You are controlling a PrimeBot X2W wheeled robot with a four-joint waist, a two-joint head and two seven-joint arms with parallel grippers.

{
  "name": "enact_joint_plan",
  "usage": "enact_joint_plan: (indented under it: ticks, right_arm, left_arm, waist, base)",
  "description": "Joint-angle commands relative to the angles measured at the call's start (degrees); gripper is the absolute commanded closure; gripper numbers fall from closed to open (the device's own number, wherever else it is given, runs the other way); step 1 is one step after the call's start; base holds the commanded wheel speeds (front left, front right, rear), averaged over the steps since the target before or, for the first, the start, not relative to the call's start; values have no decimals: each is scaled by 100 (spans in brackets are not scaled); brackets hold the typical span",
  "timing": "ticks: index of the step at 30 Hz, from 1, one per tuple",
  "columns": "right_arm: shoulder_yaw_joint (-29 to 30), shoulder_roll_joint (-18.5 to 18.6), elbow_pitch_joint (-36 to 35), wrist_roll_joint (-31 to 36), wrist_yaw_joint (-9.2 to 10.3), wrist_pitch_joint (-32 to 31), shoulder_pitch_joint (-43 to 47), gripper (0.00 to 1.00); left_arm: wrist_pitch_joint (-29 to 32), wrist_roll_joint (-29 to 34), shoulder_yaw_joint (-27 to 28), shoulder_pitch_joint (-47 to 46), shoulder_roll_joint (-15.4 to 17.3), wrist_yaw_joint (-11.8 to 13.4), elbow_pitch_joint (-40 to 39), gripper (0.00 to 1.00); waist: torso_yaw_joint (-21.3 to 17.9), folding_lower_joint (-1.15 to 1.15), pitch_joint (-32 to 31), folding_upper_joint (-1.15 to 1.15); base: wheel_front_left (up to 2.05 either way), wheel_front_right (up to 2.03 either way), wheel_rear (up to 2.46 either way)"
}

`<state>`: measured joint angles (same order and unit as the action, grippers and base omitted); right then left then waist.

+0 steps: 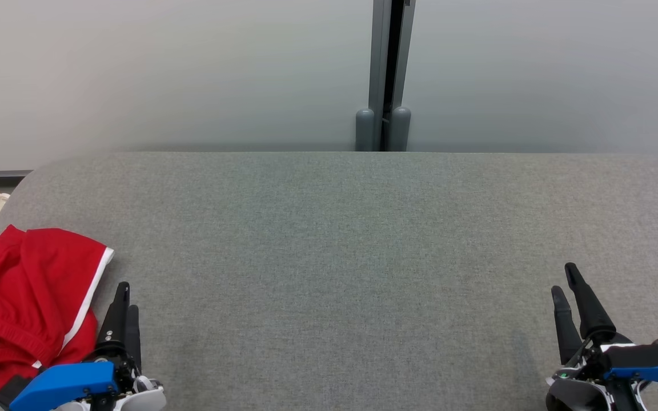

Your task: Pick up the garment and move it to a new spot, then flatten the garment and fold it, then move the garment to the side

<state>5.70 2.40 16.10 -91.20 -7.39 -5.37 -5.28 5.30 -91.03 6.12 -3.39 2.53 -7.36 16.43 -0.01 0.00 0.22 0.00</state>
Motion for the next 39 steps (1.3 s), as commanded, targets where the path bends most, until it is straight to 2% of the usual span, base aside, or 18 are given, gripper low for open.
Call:
enact_joint_plan:
  ticks: [1,25,39]
  right_arm:
    - [-33,63,-104,77,-7,48,-55,0]
    - [-377,220,73,2333,-9,665,-109,0]
    - [-371,237,151,4047,-11,954,-109,0]
  left_arm:
    - [-48,91,-34,-140,32,-2,-98,0]
    - [-659,2966,-286,-71,86,-3,-70,0]
    - [-948,4449,-494,-58,168,120,79,0]
  waist:
    - [0,0,1,0]
    - [-29,0,7,0]
    - [-67,0,6,0]
  base:
    - [0,0,0]
    - [0,0,0]
    - [0,0,0]
